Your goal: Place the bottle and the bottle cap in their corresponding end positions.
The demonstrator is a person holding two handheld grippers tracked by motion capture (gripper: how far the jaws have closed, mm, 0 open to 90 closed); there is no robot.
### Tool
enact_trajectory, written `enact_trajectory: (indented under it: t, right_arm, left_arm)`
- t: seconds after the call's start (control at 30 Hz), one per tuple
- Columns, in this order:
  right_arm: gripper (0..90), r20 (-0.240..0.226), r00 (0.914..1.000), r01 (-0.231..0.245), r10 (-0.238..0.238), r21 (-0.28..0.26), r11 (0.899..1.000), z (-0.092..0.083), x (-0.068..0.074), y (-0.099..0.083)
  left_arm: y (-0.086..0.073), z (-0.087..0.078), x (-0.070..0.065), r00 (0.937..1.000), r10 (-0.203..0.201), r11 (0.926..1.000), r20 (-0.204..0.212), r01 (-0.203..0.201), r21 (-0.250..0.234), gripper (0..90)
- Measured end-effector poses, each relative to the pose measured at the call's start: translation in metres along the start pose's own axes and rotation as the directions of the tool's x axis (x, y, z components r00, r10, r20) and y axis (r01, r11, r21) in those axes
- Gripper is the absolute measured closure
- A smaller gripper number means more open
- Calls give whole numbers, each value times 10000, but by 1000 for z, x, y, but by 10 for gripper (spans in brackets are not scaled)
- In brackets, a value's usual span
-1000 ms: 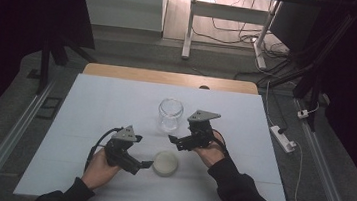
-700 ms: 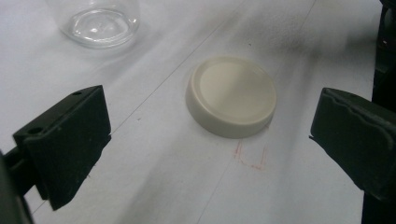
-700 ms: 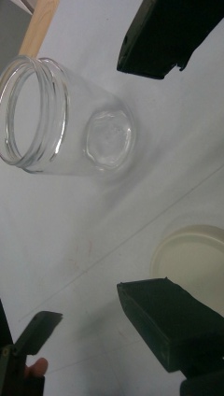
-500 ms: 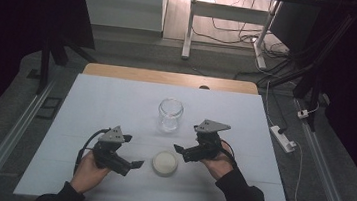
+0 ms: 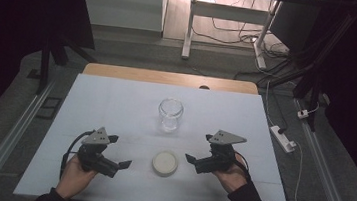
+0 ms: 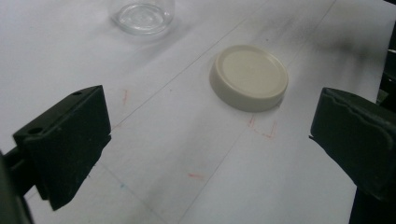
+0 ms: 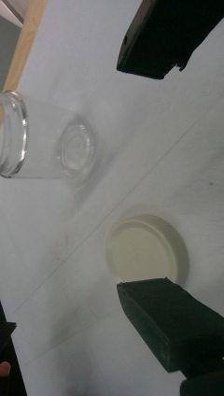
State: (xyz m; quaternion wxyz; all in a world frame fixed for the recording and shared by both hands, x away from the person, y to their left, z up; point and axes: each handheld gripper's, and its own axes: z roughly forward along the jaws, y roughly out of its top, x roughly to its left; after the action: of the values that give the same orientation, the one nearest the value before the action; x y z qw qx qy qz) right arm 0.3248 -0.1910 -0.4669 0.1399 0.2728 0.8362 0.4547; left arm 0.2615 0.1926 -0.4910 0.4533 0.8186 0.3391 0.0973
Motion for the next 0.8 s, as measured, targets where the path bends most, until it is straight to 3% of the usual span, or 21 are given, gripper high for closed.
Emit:
enact_trajectory:
  t: [0.47,0.8]
  right_arm:
    - [0,551,9948,-860,853,115,9962,-43,-11,-39]
    - [0,1222,9845,-1294,1257,228,9913,-68,-15,-67]
  left_arm:
    - [-27,-26,4,9967,-725,9972,-366,718,-191,0]
    - [-52,-44,7,9885,-1282,9918,-807,1276,-126,0]
